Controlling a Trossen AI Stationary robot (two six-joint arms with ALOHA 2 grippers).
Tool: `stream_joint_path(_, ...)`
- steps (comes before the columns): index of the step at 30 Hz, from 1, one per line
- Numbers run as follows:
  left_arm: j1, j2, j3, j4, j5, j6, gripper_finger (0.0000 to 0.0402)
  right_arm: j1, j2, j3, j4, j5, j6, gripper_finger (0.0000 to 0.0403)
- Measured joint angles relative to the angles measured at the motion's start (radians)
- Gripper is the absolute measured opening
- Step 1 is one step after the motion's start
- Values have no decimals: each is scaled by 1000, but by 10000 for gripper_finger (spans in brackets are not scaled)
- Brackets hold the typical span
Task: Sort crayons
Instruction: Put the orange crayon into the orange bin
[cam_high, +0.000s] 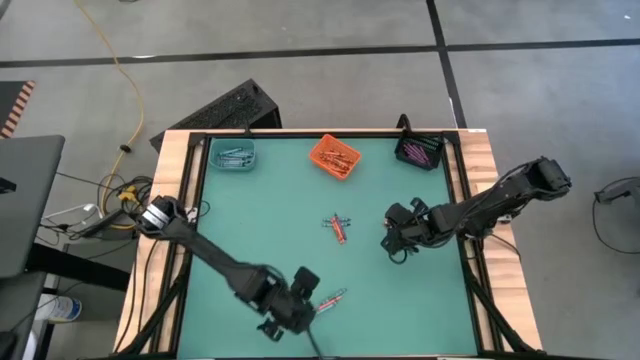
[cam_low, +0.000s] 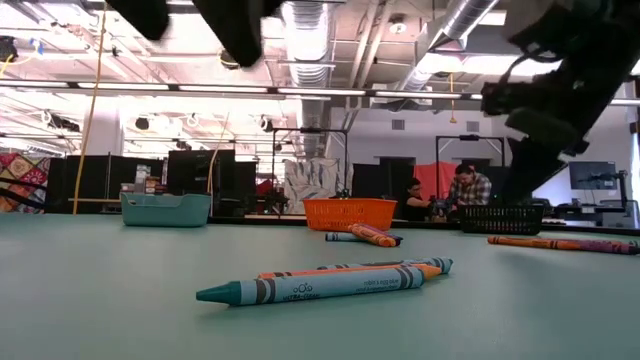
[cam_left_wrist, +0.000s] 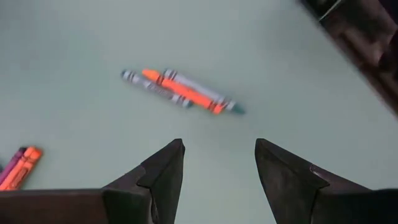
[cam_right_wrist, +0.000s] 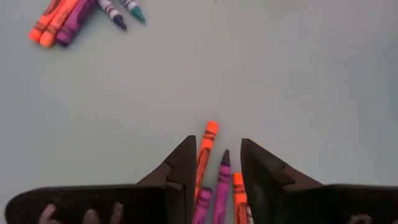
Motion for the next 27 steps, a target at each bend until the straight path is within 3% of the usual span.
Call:
stream_joint_path(9,-103,0,0,20,-123,-38,187,-52,0,-42,103,-53,-18,118)
stream_joint_path(23,-122,0,0,21,-135,-70,187,-42,0,-42,101,-79,13,118)
stream_joint_path(27,-124,1,0,20,-135,-81,187,-42,0,-97,157,-92,23,118)
